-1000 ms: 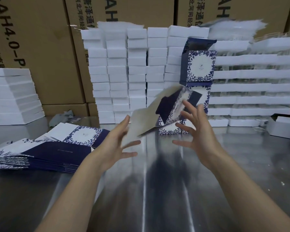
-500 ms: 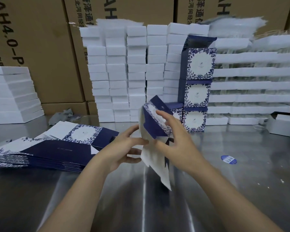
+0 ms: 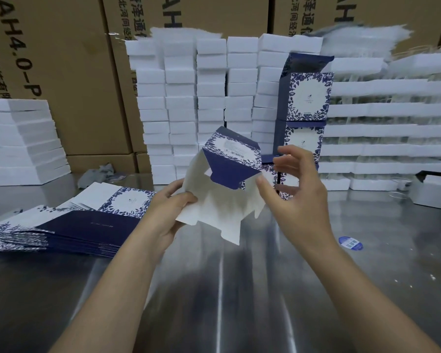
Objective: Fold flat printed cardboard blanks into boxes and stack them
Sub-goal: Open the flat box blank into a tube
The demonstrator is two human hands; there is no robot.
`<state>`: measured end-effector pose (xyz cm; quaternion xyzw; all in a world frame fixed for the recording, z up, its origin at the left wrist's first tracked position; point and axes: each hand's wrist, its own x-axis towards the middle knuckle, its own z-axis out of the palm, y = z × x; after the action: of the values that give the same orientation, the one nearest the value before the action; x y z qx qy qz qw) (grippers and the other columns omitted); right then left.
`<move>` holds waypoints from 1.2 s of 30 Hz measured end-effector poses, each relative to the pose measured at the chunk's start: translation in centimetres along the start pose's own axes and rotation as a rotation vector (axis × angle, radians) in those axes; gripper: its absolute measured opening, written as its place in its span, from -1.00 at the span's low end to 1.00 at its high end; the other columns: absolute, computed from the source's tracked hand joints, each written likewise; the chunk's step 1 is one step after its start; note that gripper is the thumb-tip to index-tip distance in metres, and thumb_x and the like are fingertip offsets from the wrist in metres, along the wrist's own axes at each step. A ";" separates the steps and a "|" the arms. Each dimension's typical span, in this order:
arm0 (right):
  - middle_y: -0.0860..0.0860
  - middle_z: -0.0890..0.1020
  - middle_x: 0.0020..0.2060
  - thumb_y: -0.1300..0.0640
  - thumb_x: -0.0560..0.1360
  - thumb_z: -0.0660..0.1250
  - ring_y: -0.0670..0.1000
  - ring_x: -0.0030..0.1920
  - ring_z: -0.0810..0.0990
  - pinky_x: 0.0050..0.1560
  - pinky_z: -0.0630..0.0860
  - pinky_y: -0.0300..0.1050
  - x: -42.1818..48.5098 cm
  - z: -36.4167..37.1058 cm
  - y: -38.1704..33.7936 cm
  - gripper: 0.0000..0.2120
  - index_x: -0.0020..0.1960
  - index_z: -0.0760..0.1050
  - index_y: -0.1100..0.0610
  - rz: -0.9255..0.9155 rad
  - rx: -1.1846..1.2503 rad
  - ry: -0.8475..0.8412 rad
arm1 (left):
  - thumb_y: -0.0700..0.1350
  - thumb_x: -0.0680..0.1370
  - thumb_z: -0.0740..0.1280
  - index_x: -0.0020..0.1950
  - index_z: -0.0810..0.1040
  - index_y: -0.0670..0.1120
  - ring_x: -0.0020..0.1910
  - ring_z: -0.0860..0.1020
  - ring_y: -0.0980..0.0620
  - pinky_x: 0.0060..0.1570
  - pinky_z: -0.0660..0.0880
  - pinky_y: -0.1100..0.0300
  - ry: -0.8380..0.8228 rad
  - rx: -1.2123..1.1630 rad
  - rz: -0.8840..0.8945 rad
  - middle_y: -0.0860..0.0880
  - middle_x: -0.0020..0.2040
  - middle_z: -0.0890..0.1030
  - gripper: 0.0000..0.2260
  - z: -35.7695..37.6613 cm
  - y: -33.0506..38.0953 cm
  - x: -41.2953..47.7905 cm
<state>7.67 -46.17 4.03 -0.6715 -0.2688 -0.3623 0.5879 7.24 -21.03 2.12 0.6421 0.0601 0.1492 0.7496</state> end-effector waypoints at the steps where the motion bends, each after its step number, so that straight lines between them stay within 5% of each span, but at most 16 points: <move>1: -0.17 0.62 0.13 0.06 0.51 0.54 -0.08 0.24 0.61 0.09 0.63 -0.08 -0.1 0.1 0.2 -0.50 0.36 0.42 -0.14 -0.021 -0.056 -0.042 | -0.30 0.48 0.40 0.15 0.73 0.04 -0.09 0.67 -0.09 -0.36 0.55 0.16 0.014 -0.013 0.000 -0.10 0.10 0.76 -0.66 0.0 0.0 0.1; 4: -0.18 0.66 0.05 0.10 0.54 0.45 -0.16 0.06 0.67 0.09 0.62 0.03 -0.5 0.5 0.9 -0.40 0.44 0.30 -0.30 0.024 -0.158 -0.177 | -0.34 0.54 0.35 0.22 0.69 0.12 -0.08 0.70 -0.07 -0.36 0.58 0.15 -0.007 0.001 0.026 -0.06 0.10 0.77 -0.58 0.2 0.2 -0.3; 8: 0.00 0.57 -0.37 0.17 0.60 0.26 -0.01 -0.37 0.58 -0.20 0.56 0.07 -0.9 0.9 1.7 -0.33 0.50 0.16 -0.44 0.040 -0.283 -0.162 | -0.36 0.54 0.30 0.40 0.49 0.45 0.05 0.71 -0.04 -0.24 0.61 0.11 -0.048 0.159 0.100 -0.04 0.23 0.68 -0.28 1.1 0.5 -1.1; 10: 0.06 0.59 -0.38 0.19 0.64 0.20 0.09 -0.32 0.64 -0.18 0.58 0.09 -0.7 0.6 2.1 -0.41 0.45 0.23 -0.42 0.021 -0.300 -0.135 | -0.36 0.53 0.29 0.34 0.49 0.52 0.21 0.64 -0.04 -0.13 0.57 0.14 -0.045 0.230 0.130 0.00 0.30 0.63 -0.25 1.6 0.5 -1.5; 14: -0.02 0.64 -0.15 0.29 0.65 0.27 0.11 -0.11 0.65 -0.03 0.52 0.04 -0.3 0.0 2.9 -0.73 0.19 0.60 -0.02 -0.130 -0.427 -0.174 | -0.31 0.55 0.30 0.28 0.58 0.42 -0.05 0.68 0.13 -0.21 0.55 0.30 -0.007 0.281 0.183 0.18 0.05 0.75 -0.40 1.8 0.2 -1.5; 16: -0.03 0.58 -0.06 0.26 0.67 0.28 0.09 -0.09 0.60 0.00 0.52 0.04 -0.5 0.3 2.9 -0.77 0.21 0.65 0.07 -0.143 -0.492 -0.244 | -0.19 0.61 0.35 0.29 0.60 0.38 -0.02 0.71 0.07 -0.18 0.58 0.25 0.022 0.262 0.192 0.16 0.02 0.75 -0.54 1.7 0.2 -1.4; 20: -0.11 0.47 0.03 0.05 0.65 0.19 0.08 0.05 0.61 0.05 0.54 0.08 -1.1 0.6 2.7 -0.62 0.44 0.41 -0.18 -0.061 -0.634 -0.536 | -0.06 0.65 0.38 0.26 0.62 0.38 0.10 0.70 -0.03 -0.06 0.61 0.11 0.060 0.230 0.199 0.12 0.09 0.74 -0.66 1.8 0.4 -1.5; 24: -0.14 0.35 0.04 0.22 0.55 0.23 0.15 -0.01 0.59 -0.09 0.52 0.06 -1.2 0.5 3.0 -0.41 0.43 0.22 -0.30 -0.081 -0.718 -0.650 | -0.09 0.66 0.37 0.27 0.62 0.36 0.06 0.69 -0.01 -0.12 0.57 0.16 0.077 0.157 0.225 0.09 0.10 0.74 -0.66 1.7 1.0 -1.8; 26: -0.11 0.40 0.23 0.20 0.56 0.35 0.13 0.08 0.61 -0.12 0.49 0.00 -1.1 0.5 3.3 -0.37 0.43 0.20 -0.31 -0.122 -0.798 -0.635 | -0.10 0.66 0.37 0.29 0.63 0.30 0.03 0.68 0.01 -0.25 0.56 0.20 0.060 0.100 0.218 0.06 0.13 0.74 -0.68 1.7 1.3 -1.8; 28: -0.11 0.41 0.37 -0.06 0.54 0.48 0.07 0.18 0.60 -0.08 0.50 -0.01 -1.1 0.4 3.4 -0.39 0.43 0.22 -0.32 -0.120 -0.786 -0.593 | -0.10 0.66 0.37 0.30 0.63 0.28 0.03 0.68 0.05 -0.25 0.55 0.23 0.043 0.080 0.223 0.06 0.16 0.73 -0.69 1.8 1.5 -2.0; 31: -0.11 0.48 0.29 -0.27 0.52 0.38 0.06 0.08 0.61 -0.08 0.55 0.01 -1.2 0.6 3.1 -0.52 0.39 0.35 -0.26 -0.104 -0.683 -0.495 | -0.14 0.64 0.36 0.26 0.67 0.19 0.11 0.63 0.00 -0.06 0.56 0.08 0.007 0.074 0.217 0.06 0.19 0.70 -0.72 1.9 1.5 -1.9; 36: -0.13 0.55 0.09 -0.25 0.56 0.24 -0.02 -0.23 0.48 -0.12 0.52 0.02 -0.9 0.5 2.1 -0.73 0.20 0.51 -0.19 -0.062 -0.505 -0.304 | -0.20 0.66 0.33 0.18 0.68 -0.07 0.17 0.61 -0.10 0.11 0.67 -0.09 -0.090 -0.120 0.181 -0.16 0.21 0.60 -0.83 2.3 1.6 -2.1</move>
<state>8.84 -45.96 2.03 -0.8346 -0.2753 -0.3309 0.3438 5.66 -23.60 3.90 0.6049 -0.0408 0.1904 0.7721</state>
